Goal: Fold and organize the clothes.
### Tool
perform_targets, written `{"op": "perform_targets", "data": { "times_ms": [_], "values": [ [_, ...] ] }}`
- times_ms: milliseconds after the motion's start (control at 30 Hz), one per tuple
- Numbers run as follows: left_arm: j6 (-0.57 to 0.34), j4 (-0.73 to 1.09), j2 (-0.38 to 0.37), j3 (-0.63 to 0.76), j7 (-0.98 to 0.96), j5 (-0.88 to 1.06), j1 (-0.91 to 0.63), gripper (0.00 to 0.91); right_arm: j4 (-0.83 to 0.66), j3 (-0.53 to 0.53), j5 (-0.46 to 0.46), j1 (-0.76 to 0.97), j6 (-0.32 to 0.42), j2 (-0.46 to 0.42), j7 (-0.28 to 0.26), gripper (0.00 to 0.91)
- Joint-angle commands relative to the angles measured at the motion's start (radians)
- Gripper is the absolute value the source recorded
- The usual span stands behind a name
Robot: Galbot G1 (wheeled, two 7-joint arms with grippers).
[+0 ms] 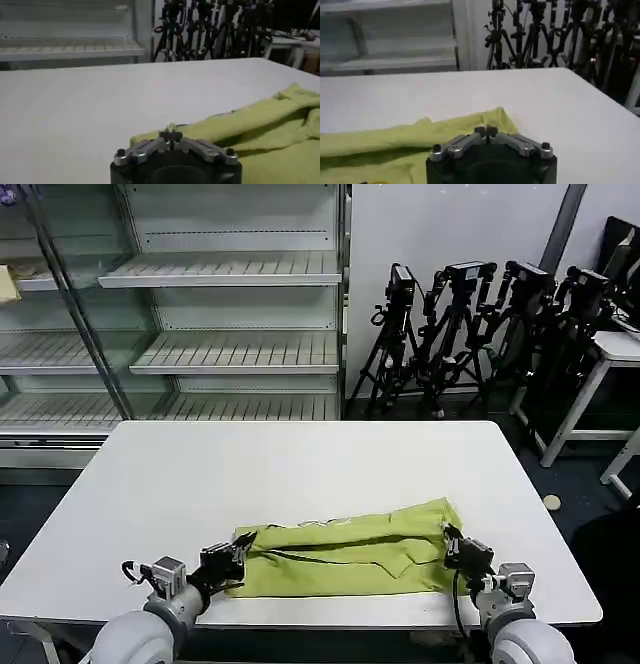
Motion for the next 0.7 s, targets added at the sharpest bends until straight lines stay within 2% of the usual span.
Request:
{"op": "perform_targets", "data": {
  "times_ms": [33,433,700],
  "values": [
    [0.014,0.011,-0.010,-0.001,-0.005,0.020,0.001,0.907,0.009,0.013,0.004,-0.027,-0.027,0.006,0.000,0.907],
    [-0.096,-0.054,-0.089,-0.049,-0.111,-0.004,0.052,0.907,0.070,0.046,-0.021,-0.068,0.017,0.006,-0.004,0.907],
    [-0.100,-0.043,-0.182,-0.030,-0.139,0.004,0.075,0.907,0.064,0.045,-0.037,-0.093,0.026,0.019,-0.010,0.907]
  ]
}}
